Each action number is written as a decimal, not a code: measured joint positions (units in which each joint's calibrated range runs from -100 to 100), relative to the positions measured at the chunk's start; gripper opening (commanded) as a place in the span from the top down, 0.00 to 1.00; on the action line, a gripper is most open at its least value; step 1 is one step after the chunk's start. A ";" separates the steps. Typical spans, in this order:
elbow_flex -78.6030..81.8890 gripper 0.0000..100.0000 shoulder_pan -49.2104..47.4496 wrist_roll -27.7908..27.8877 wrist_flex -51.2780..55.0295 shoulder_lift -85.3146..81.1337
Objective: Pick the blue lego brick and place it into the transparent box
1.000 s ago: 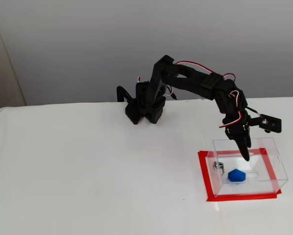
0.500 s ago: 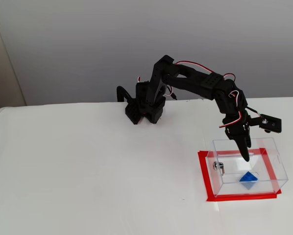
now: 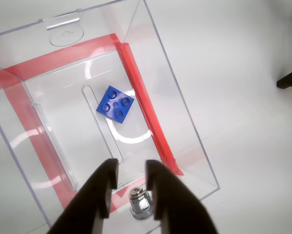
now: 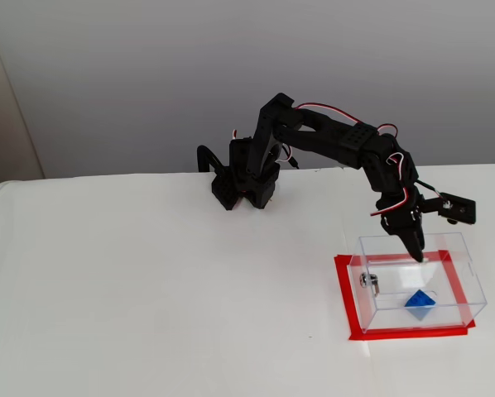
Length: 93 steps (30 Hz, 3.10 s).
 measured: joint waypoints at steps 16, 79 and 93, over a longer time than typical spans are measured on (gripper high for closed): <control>0.09 0.98 3.10 -0.05 0.00 -6.09; 116.42 0.98 59.19 -9.97 -24.34 -104.36; 116.42 0.98 59.19 -12.75 -14.22 -104.36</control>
